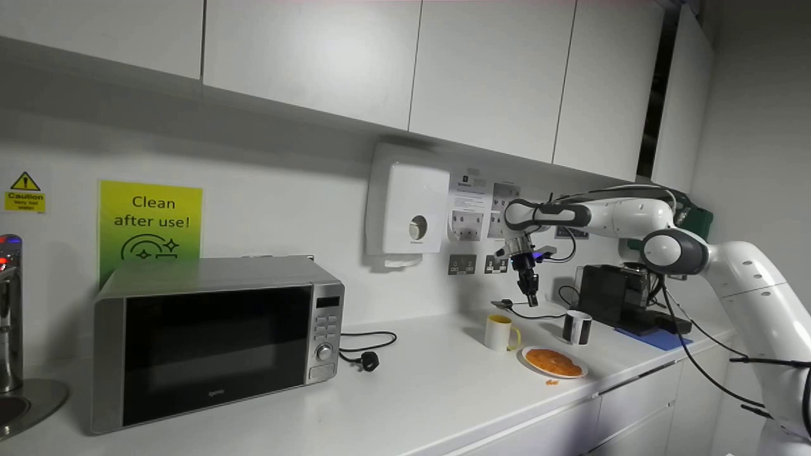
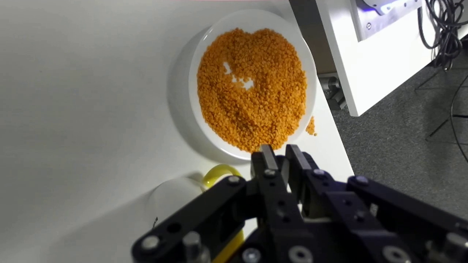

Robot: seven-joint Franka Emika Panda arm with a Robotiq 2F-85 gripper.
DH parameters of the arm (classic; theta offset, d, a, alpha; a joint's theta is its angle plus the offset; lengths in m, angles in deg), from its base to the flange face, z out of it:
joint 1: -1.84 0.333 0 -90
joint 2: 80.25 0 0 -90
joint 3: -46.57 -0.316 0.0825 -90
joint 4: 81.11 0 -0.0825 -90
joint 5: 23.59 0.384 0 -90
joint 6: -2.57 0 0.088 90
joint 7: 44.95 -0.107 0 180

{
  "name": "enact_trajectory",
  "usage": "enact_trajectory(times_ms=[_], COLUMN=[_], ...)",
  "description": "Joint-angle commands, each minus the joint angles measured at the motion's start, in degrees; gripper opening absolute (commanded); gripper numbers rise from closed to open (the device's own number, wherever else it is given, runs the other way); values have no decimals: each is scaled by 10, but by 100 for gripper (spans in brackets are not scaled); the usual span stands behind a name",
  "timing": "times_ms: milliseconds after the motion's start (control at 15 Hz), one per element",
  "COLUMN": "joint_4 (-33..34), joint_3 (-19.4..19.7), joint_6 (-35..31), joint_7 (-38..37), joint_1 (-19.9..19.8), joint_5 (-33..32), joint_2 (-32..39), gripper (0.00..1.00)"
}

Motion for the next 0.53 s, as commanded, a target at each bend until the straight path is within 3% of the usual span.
enact_trajectory(times_ms=[0,467], joint_4=[-10,-89], joint_3=[4,5], joint_6=[-24,-119], joint_7=[2,-2], joint_1=[5,30], joint_5=[-20,-116], joint_2=[-15,-62], gripper=[3,3])
